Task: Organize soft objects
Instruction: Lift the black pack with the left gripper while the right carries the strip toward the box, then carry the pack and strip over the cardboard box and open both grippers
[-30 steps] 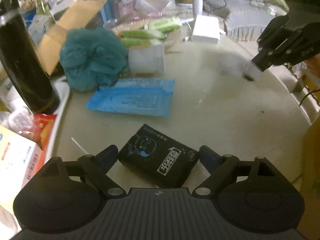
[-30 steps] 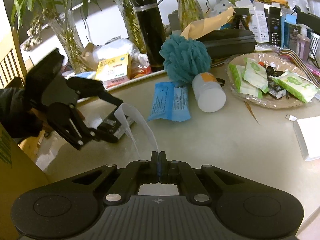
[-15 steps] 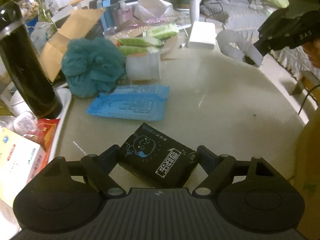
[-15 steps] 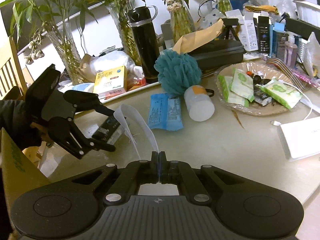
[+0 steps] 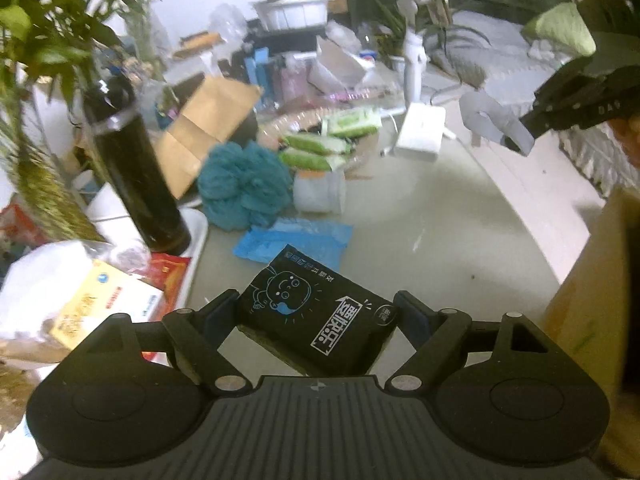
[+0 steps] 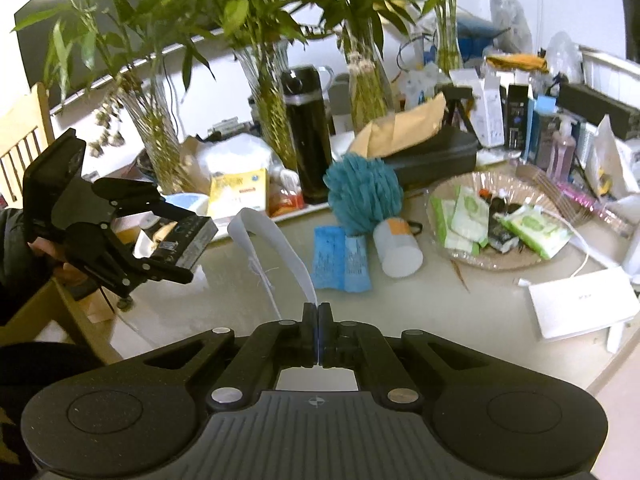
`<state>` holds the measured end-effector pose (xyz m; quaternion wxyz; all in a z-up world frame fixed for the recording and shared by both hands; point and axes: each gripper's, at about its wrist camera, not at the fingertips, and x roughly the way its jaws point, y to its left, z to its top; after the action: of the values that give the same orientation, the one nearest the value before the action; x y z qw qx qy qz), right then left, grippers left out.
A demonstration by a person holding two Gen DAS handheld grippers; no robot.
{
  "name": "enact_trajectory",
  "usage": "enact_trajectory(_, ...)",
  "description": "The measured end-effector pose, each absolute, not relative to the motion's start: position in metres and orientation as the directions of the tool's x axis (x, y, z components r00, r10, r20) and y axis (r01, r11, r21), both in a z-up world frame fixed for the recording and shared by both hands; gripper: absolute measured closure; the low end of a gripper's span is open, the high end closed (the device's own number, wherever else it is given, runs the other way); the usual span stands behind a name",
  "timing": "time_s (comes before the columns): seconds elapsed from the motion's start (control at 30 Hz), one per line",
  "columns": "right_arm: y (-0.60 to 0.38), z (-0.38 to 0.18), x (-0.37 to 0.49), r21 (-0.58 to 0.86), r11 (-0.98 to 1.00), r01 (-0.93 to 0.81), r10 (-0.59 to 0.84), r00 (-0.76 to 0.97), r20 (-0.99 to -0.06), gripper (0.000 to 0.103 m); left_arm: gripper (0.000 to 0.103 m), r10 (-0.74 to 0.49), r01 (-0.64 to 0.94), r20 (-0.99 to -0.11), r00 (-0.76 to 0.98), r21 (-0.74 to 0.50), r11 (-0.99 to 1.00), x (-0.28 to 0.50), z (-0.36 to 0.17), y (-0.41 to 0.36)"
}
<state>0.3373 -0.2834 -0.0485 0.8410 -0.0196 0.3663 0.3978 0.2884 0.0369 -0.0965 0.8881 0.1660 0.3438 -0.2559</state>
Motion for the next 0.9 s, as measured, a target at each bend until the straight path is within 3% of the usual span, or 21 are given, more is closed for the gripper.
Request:
enact_trajectory(0.4, -0.294, 0.011, 0.284, 0.264, 0.663, -0.7, 0.689, 0.435, -0.579, 0.1, 0.02, -0.349, 0.527, -0.622, 0.701, 0.121, 0.842, 0.222, -0.024, 0.04)
enact_trajectory(0.9, -0.302, 0.056, 0.218, 0.262, 0.622, -0.738, 0.739, 0.442, -0.509, 0.1, 0.02, -0.353, 0.508, -0.642, 0.681, 0.066, 0.859, 0.141, 0.004, 0.029)
